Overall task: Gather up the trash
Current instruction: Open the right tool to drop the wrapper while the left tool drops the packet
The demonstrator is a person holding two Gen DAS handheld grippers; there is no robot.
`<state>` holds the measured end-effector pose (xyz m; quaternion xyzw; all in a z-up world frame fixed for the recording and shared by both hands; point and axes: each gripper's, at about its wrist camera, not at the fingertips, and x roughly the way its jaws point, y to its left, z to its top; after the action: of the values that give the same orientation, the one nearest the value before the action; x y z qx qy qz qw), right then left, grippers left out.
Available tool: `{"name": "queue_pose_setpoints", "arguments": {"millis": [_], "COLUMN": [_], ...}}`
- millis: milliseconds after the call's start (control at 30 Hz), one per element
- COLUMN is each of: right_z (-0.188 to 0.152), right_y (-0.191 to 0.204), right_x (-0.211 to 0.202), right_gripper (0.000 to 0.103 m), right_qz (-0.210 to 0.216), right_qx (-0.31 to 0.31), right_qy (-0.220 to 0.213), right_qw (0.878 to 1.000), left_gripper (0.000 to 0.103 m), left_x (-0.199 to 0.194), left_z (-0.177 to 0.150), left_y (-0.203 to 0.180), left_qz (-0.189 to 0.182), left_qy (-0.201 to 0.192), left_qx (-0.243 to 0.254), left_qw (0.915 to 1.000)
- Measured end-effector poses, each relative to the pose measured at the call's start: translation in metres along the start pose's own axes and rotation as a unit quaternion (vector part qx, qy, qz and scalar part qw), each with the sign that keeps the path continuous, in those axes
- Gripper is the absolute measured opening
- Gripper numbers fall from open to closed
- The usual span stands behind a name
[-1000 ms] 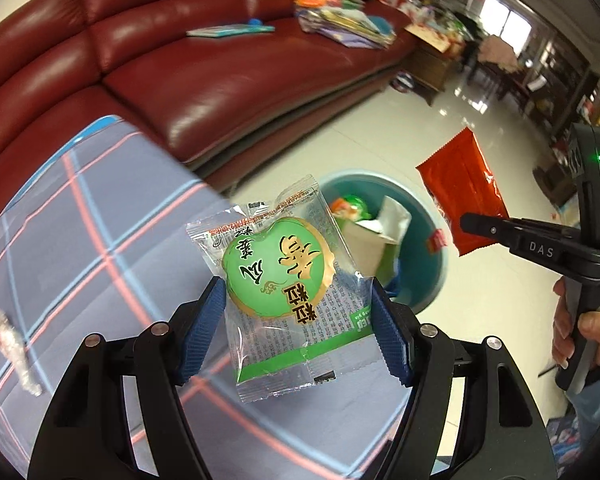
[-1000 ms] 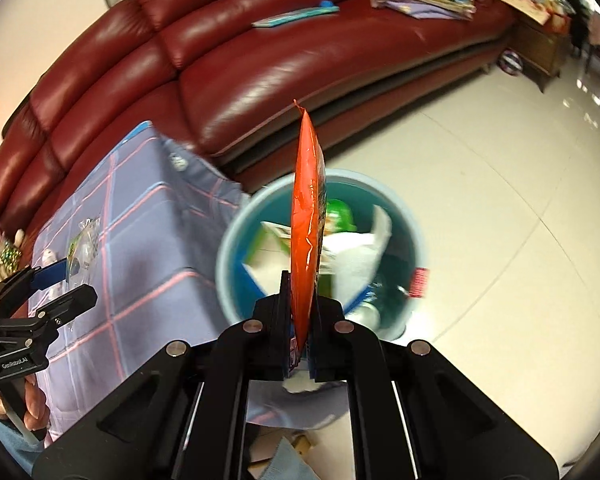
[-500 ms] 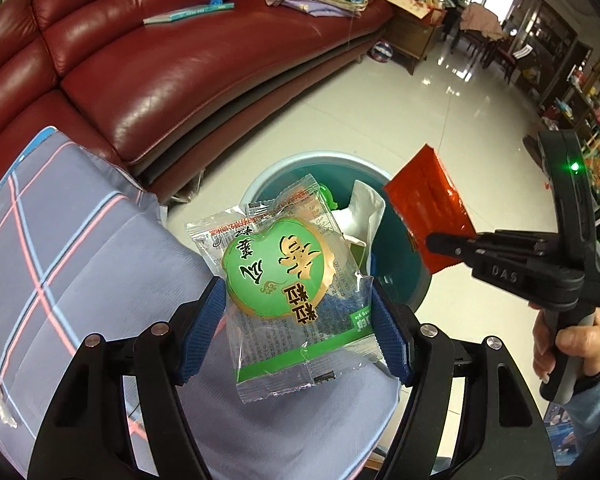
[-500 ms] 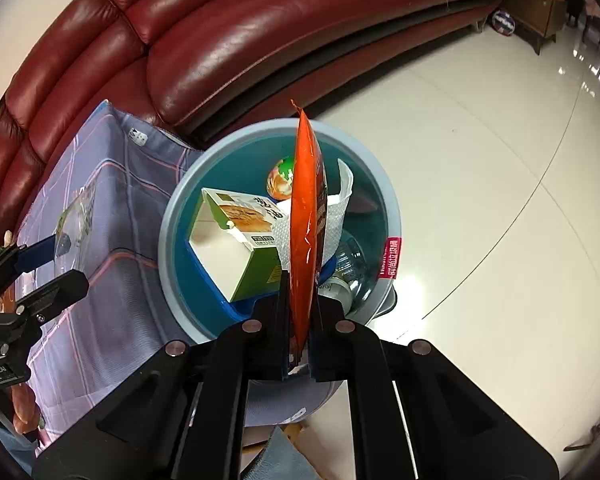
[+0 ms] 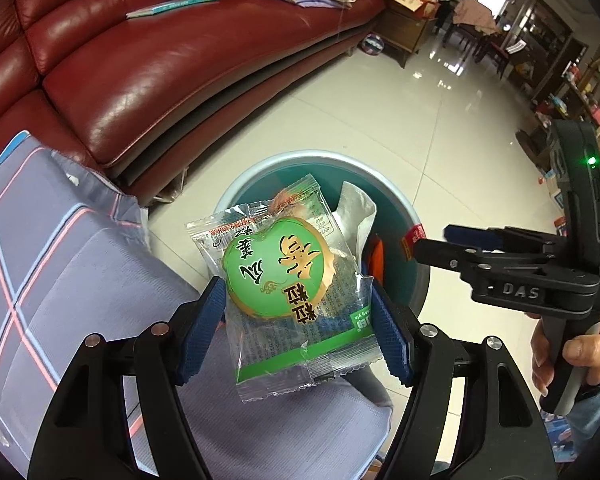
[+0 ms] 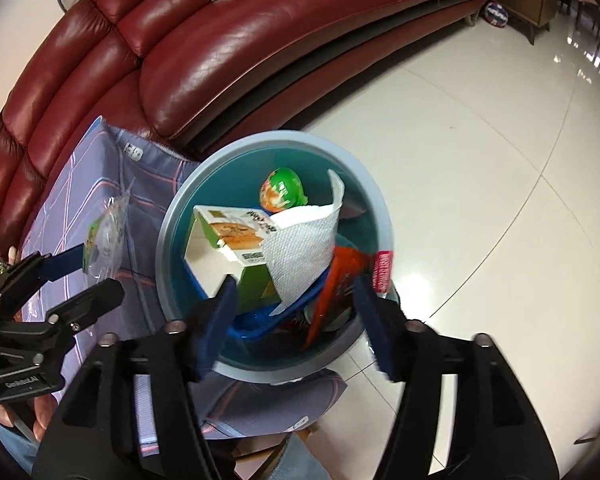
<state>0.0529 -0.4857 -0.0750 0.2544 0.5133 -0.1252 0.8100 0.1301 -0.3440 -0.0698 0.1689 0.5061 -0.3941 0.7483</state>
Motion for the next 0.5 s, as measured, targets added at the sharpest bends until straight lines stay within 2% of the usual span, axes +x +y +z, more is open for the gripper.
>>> {"name": "queue_pose_setpoints", "arguments": {"millis": [100,400,500], "right_z": [0.001,0.005,0.008], "right_y": [-0.008,-0.031,-0.031], "right_x": [-0.006,-0.019,-0.022], "right_gripper": [0.076,0.077,0.077], "right_qz": [-0.008,-0.019,-0.021], "right_qx": [0.010,0.053,0.056], "right_qy": [-0.009,-0.019,-0.021], "right_qw": [1.000,0.998,0.998], "left_gripper": [0.071,0.073,0.076], "left_x": [0.007,0.037,0.044], "left_z": [0.004,0.033,0.038], "left_y": [-0.003,-0.022,-0.026], "left_qz": [-0.005,-0.035,-0.031], "left_qy": [0.004,0.010,0.009], "left_qx": [0.005,0.018,0.014], "left_qw": [1.0000,0.9992,0.9994]}}
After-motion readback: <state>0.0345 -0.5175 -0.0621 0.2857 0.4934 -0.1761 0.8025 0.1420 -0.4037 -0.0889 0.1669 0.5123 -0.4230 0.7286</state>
